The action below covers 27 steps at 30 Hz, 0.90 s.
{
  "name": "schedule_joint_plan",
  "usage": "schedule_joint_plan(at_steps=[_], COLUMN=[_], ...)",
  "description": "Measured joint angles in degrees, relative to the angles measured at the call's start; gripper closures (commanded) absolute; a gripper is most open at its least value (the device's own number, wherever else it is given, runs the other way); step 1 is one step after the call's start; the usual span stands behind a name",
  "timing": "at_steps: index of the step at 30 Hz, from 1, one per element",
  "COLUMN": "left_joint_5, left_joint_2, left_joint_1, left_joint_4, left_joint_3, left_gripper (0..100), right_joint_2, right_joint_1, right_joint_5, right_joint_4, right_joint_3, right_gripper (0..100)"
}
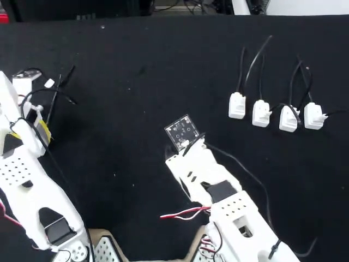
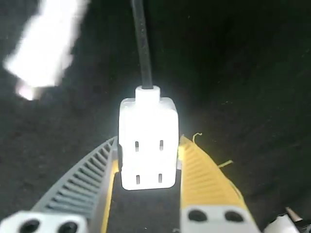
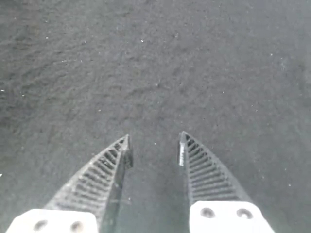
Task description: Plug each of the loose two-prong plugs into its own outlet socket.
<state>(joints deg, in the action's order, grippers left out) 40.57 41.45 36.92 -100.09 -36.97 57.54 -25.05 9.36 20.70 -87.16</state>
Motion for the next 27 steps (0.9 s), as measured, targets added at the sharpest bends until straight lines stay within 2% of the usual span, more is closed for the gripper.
schedule_joint_plan(at_steps=[6, 12, 15, 20, 24, 27], left_joint_5=[-4.5, -6.0, -6.0, -6.0, -6.2, -9.1], left_joint_2=[-11.4, -28.0, -34.7, -41.1, -42.3, -42.5], left_joint_1=[-2.1, -6.7, -10.4, -17.3, -21.7, -25.1], left_joint_4=[0.0, 0.0, 0.3, 6.8, 13.5, 15.5], left_joint_3=[8.9, 28.6, 39.1, 53.2, 60.3, 61.6], left_gripper=[97, 97, 97, 96, 88, 82], right_joint_2=[0.0, 0.0, 0.0, 0.0, 0.0, 0.0], right_joint_1=[0.0, 0.0, 2.5, 3.3, 3.3, 3.3], right_joint_5=[0.0, 0.0, 0.0, 0.0, 0.0, 0.0], right_joint_4=[0.0, 0.0, 0.0, 0.0, 0.0, 0.0], right_joint_3=[0.0, 0.0, 0.0, 0.0, 0.0, 0.0], right_gripper=[85.0, 85.0, 85.0, 85.0, 85.0, 85.0])
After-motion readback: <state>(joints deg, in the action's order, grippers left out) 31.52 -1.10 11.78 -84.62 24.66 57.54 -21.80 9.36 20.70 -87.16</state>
